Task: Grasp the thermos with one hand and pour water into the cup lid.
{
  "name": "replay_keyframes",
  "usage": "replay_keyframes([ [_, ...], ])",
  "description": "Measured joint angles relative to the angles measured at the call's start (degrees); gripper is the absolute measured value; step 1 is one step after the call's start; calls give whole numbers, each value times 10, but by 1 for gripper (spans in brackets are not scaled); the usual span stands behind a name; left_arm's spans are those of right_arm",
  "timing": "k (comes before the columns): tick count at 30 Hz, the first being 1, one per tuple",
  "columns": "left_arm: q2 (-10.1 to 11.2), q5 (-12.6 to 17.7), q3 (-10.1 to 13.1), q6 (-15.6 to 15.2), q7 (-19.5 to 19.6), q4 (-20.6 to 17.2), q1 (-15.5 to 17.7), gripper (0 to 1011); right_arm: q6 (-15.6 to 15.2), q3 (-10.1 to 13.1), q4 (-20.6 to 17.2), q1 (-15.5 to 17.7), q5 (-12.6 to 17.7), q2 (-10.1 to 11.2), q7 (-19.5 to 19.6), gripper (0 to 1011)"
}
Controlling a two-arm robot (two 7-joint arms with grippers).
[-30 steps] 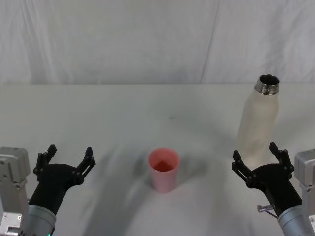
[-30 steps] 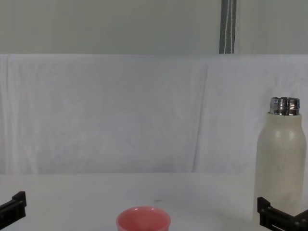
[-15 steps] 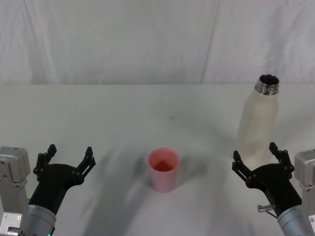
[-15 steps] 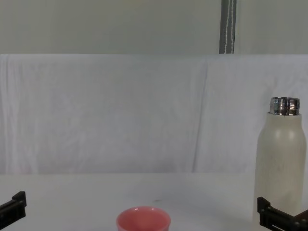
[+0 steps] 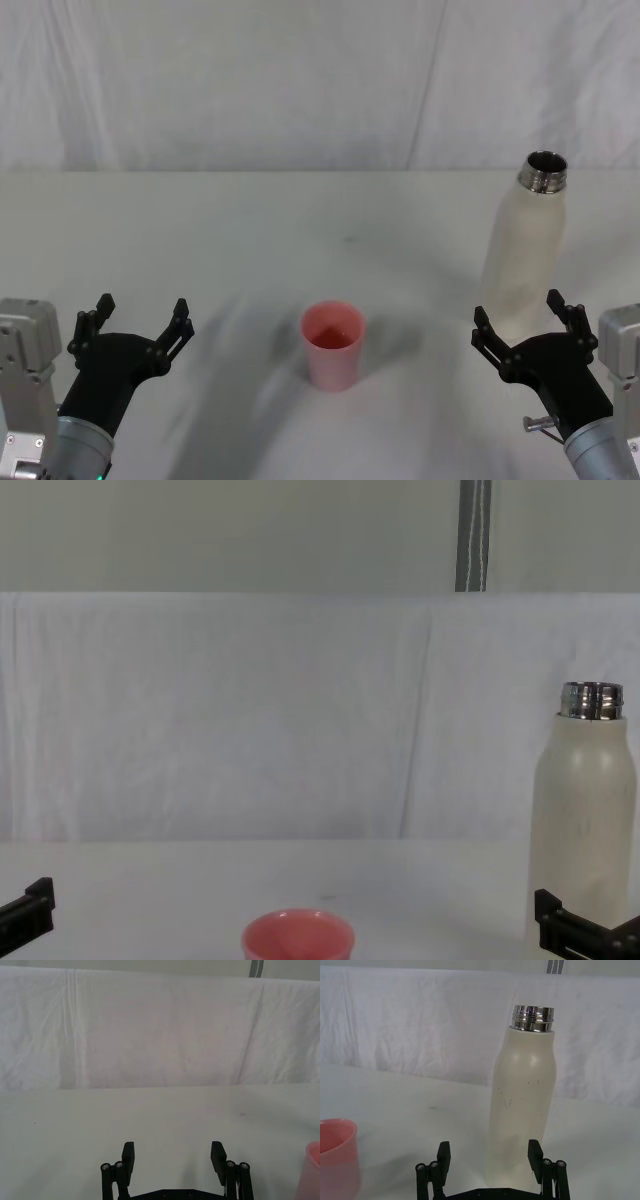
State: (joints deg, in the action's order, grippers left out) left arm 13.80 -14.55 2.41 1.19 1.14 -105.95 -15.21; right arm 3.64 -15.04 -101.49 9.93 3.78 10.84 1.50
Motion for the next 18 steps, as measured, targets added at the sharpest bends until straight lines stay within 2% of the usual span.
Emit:
replay_keyframes([
  [18, 0, 0, 0, 0, 0, 0, 0, 1001, 0, 0, 0, 0, 0, 0, 0, 1001],
])
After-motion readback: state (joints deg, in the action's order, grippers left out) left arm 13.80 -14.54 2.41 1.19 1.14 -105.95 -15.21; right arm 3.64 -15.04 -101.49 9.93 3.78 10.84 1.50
